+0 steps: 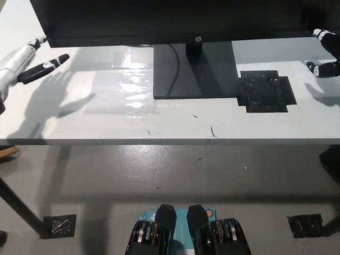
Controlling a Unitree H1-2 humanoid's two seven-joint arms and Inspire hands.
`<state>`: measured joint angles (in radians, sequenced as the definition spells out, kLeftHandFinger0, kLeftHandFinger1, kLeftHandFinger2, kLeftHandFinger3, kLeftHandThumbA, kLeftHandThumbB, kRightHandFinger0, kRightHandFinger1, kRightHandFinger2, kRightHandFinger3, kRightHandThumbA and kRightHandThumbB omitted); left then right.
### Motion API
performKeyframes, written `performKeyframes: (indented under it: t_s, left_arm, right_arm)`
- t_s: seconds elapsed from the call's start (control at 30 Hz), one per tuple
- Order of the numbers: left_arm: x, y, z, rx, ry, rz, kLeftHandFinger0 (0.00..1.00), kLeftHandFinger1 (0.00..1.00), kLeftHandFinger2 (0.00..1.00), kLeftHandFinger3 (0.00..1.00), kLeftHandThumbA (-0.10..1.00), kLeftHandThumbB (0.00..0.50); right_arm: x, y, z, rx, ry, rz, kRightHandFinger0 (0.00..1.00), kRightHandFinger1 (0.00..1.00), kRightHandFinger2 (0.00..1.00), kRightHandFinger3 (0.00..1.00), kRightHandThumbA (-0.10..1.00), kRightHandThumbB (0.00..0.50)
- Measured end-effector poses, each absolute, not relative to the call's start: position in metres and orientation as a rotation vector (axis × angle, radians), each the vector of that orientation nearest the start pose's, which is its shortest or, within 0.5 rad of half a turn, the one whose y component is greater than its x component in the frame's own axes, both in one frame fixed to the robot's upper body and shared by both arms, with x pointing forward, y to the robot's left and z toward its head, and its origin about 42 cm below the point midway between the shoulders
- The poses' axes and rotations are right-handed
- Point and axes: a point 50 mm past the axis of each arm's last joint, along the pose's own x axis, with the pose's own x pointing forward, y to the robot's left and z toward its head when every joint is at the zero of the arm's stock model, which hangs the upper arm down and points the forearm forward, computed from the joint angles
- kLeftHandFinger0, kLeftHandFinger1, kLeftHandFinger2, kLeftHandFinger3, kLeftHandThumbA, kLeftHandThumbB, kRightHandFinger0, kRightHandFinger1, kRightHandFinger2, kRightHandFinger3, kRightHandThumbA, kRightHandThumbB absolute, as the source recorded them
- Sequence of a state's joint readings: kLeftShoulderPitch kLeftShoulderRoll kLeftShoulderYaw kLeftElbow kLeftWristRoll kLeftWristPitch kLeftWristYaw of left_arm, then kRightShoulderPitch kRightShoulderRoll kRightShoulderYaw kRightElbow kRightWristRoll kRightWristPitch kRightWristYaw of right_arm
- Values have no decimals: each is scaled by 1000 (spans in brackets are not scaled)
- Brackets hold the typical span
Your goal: The monitor is placed at the center of the table and the robot uses both its hand to grab the left and right sides of the monitor to tilt the angle of the monitor downwards
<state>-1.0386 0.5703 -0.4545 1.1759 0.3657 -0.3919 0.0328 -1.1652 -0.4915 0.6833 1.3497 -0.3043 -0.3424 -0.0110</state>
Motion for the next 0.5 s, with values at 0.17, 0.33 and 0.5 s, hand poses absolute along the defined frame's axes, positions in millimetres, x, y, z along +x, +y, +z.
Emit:
performKeyframes:
  t_s: [0.17, 0.33, 0.5]
  left_arm:
    - [556, 364, 289, 1230, -140, -124, 1000, 1000, 1000, 1000, 909, 444]
    - [554, 366, 283, 1233, -167, -98, 1000, 1000, 1000, 1000, 981, 486]
    - [548, 367, 273, 1198, -187, -86, 1000, 1000, 1000, 1000, 961, 484]
  right_arm:
    - [572, -329, 287, -1298, -53, 199, 1000, 1000, 1000, 1000, 597, 488]
    - [571, -331, 289, -1295, -80, 184, 1000, 1000, 1000, 1000, 642, 487]
    - [565, -335, 280, -1256, -117, 190, 1000, 1000, 1000, 1000, 639, 486]
